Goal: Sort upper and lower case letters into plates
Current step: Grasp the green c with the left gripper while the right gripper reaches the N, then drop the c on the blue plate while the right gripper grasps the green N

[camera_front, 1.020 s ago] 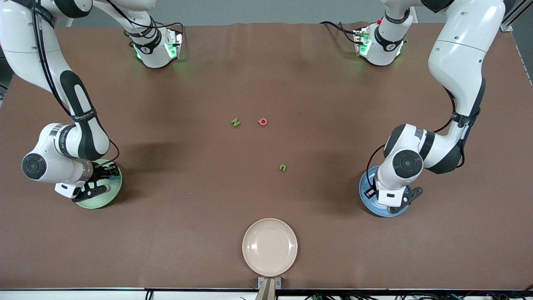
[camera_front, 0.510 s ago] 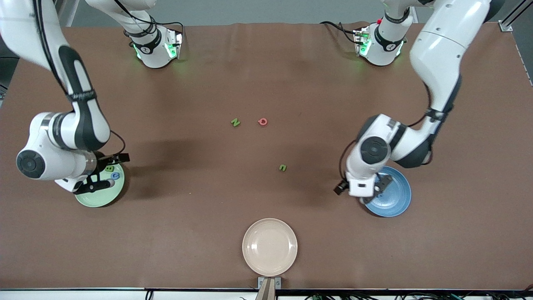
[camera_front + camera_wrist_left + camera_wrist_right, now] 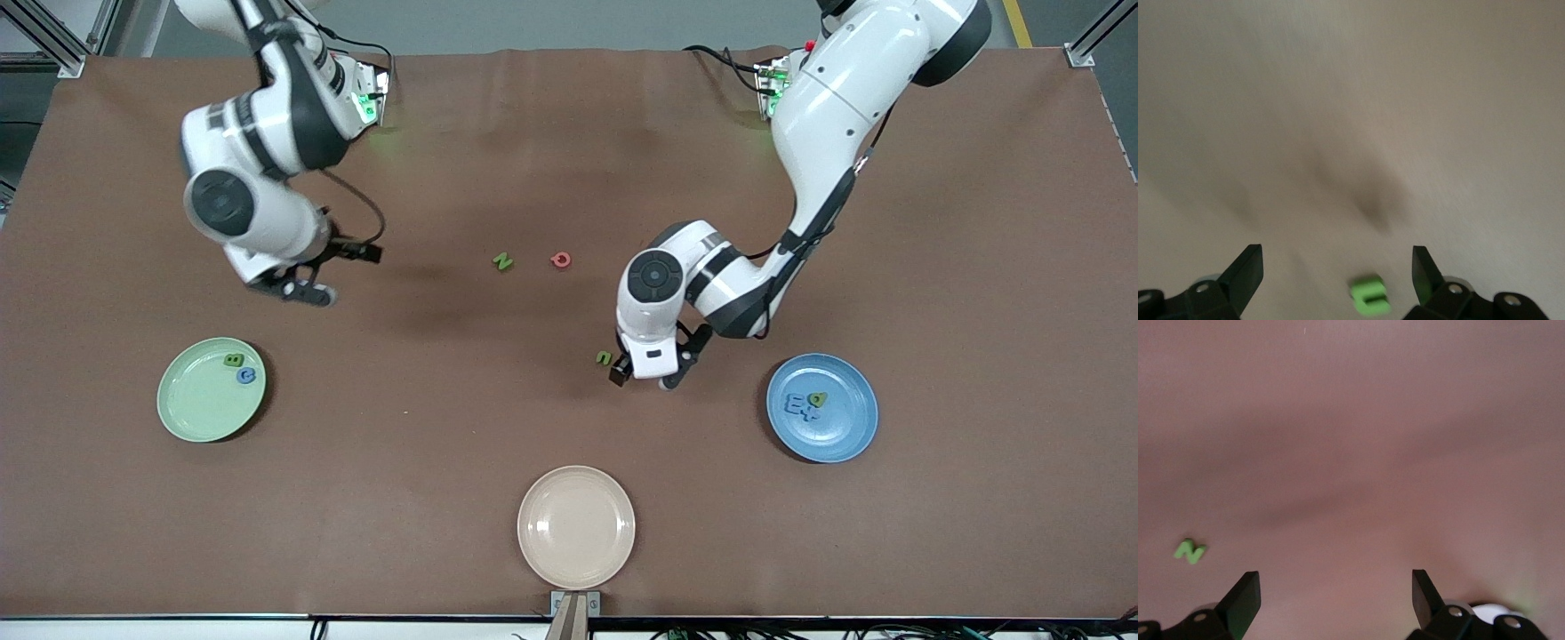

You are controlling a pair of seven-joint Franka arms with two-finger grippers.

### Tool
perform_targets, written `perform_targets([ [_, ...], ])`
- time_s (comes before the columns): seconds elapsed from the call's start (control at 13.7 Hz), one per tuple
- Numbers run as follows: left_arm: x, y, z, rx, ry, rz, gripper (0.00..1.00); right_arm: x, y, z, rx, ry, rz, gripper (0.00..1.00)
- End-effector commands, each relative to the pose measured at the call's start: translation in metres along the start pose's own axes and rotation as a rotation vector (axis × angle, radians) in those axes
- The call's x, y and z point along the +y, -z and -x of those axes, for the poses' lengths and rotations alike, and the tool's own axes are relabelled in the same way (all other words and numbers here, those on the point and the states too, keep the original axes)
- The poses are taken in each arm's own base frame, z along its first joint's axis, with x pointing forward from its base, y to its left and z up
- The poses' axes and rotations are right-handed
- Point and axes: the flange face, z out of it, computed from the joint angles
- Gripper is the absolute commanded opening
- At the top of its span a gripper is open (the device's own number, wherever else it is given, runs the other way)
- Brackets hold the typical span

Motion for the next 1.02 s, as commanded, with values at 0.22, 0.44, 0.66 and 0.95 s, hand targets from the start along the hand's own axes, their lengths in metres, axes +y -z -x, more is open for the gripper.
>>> perform_targets([
  [0.22, 0.022, -0.025, 0.04, 0.037, 0.106, 0.045, 0.85, -0.072, -0.048, 0.099, 0.078, -0.317, -0.104, 1.0],
  [0.44, 0.019, -0.032, 0.042, 0.039, 0.099, 0.034, 0.7, -0.099, -0.09, 0.12, 0.093, -0.428, -0.172, 1.0],
  [0.66, 0.02, -0.031, 0.038, 0.044, 0.091, 0.037, 0.14, -0.124, -0.135, 0.124, 0.121, -0.474, -0.196, 1.0],
  [0.95, 0.027, -0.006, 0.026, 0.087, 0.075, 0.078, 0.0, -0.138, -0.175, 0.116, 0.144, -0.484, -0.211, 1.0],
])
